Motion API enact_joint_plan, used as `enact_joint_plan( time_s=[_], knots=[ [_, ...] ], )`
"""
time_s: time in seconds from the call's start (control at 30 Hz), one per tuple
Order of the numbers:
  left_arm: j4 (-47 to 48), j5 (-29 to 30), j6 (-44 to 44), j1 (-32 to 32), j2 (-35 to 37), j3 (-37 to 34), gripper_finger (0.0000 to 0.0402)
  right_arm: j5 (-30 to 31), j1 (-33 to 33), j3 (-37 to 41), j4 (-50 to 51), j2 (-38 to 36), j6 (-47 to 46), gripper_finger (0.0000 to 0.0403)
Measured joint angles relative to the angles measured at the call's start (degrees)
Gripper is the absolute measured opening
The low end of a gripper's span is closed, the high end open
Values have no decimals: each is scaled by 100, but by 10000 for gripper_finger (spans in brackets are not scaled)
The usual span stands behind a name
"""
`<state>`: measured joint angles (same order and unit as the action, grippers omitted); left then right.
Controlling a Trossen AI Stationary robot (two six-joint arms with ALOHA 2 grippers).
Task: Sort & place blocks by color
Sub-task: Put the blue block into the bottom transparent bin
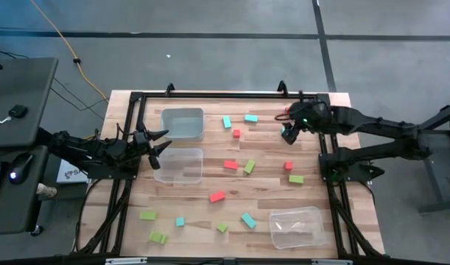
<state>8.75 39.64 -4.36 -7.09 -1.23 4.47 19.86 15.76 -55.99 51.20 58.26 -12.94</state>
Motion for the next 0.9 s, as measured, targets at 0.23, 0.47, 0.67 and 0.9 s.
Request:
enact_joint_plan(
  time_s=[0.23,0.47,0.67,0.9],
  knots=[
    [1,0,-10,-1,0,0,154,-1025,571,-37,309,666,642,225],
    [1,0,-4,-2,-1,0,154,-1321,908,-37,490,1190,1612,225],
    [0,0,1,-1,-1,-1,154,-1412,1039,-38,501,1564,2893,225],
    [-1,0,2,-2,-1,-1,154,-1342,1257,-37,493,2051,3605,225]
  ],
)
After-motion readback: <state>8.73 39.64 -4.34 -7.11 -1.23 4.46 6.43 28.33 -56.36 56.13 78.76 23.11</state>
